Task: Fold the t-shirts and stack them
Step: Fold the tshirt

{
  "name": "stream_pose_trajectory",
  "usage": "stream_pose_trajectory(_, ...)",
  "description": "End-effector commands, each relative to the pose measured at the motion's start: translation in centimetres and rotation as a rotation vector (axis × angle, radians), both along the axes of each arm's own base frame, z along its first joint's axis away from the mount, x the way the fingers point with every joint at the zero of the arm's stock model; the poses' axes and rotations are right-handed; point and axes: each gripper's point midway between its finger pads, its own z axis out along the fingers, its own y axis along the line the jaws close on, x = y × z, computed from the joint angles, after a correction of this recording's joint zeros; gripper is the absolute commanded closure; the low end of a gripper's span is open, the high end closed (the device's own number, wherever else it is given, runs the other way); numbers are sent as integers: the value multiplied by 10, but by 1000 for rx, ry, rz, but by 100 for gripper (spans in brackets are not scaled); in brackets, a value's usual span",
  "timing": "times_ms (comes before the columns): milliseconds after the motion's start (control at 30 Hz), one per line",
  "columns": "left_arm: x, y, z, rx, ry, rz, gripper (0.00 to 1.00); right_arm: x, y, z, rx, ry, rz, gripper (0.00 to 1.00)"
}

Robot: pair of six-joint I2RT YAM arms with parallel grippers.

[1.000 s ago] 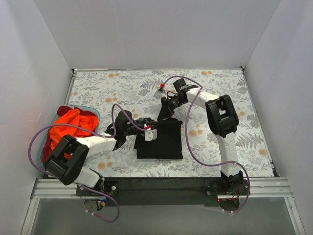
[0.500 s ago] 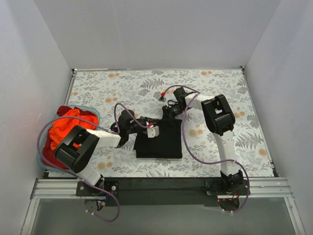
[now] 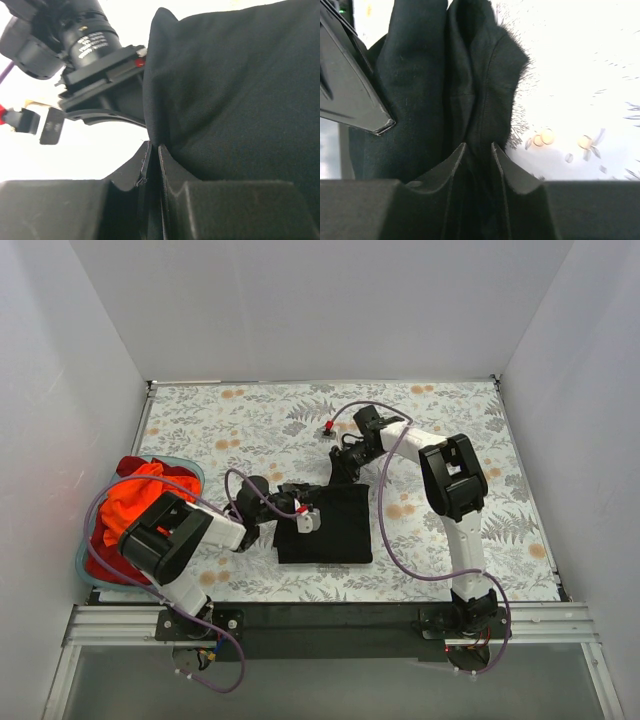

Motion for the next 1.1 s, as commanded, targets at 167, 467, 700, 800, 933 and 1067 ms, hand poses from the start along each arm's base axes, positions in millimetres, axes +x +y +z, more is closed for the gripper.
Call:
stream_pose_trajectory(167,-4,0,35,-57,-172,-38,100,39,-6,51,-51,-224,-52,54)
stream_pose_trajectory(467,35,-6,28,-82,-165,28,90,97,-50,100,-24,-297,-230,6)
stream_pose_trajectory(700,77,7,66,-167,-49,173,63,121,-115,121,-49,-333,-371,6)
stream_pose_trajectory(800,84,22,78,-179,153,282,58,103,-120,140,-8,-309,-378,14)
stream_pose_trajectory(933,50,15,96,-259,736,326,45,42,-106,144,80,-127,-345,23)
stream_pose_trajectory(1067,17,20,70,-260,1189,411,34,20,-97,120,55,-45,-368,21)
